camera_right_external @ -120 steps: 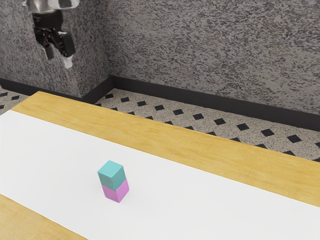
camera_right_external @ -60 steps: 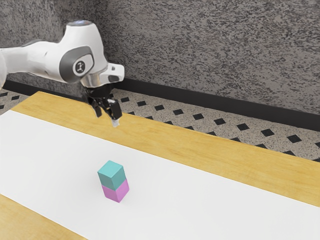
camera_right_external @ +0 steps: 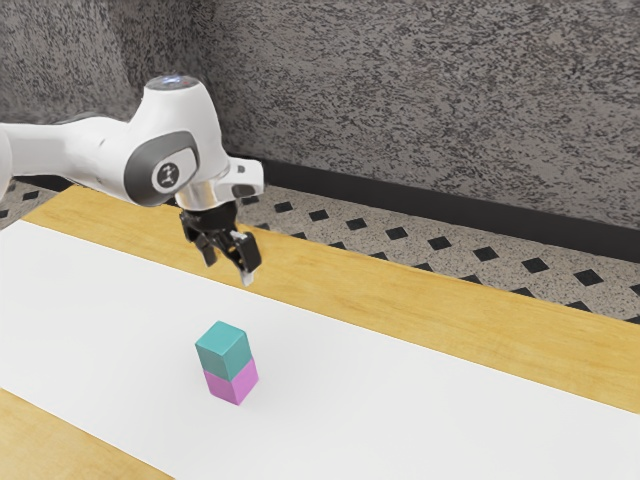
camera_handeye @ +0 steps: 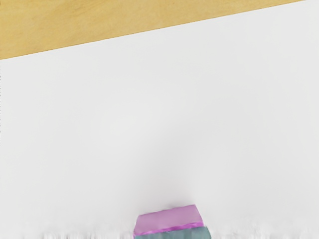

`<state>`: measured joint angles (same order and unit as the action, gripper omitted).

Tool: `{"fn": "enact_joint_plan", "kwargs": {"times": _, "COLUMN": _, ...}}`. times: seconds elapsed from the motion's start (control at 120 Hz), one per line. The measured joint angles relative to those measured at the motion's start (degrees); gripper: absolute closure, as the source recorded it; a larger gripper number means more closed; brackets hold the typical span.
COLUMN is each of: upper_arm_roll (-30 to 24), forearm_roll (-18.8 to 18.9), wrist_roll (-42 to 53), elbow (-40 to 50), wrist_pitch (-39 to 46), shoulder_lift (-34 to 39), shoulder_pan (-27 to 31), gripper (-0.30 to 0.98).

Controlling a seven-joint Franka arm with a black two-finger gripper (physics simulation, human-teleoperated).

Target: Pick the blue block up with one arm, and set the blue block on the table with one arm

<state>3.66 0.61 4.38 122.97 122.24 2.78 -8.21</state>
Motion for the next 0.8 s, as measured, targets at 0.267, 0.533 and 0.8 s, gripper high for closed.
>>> {"fn": "enact_joint_plan", "kwargs": {"times": 0.267, "upper_arm_roll": 0.03, "forearm_roll": -0.04, "wrist_roll": -2.32, "elbow": 4.06, "wrist_pitch": 5.57, "shoulder_lift": -2.99, "shoulder_pan": -3.10, "gripper": 0.02}}
{"fn": "enact_joint_plan", "kwargs": {"times": 0.533, "upper_arm_roll": 0.07, "forearm_roll": -0.08, "wrist_roll": -3.83, "elbow": 6.44, "wrist_pitch": 7.53, "shoulder_lift": -1.45, "shoulder_pan": -7.40, "gripper": 0.02}}
{"fn": "enact_joint_plan", "kwargs": {"times": 0.8, "upper_arm_roll": 0.24, "forearm_roll": 3.08, "wrist_roll": -4.82, "elbow": 5.93, "wrist_pitch": 3.56, "shoulder_lift": 7.81, "shoulder_pan": -5.01, "gripper": 0.02}}
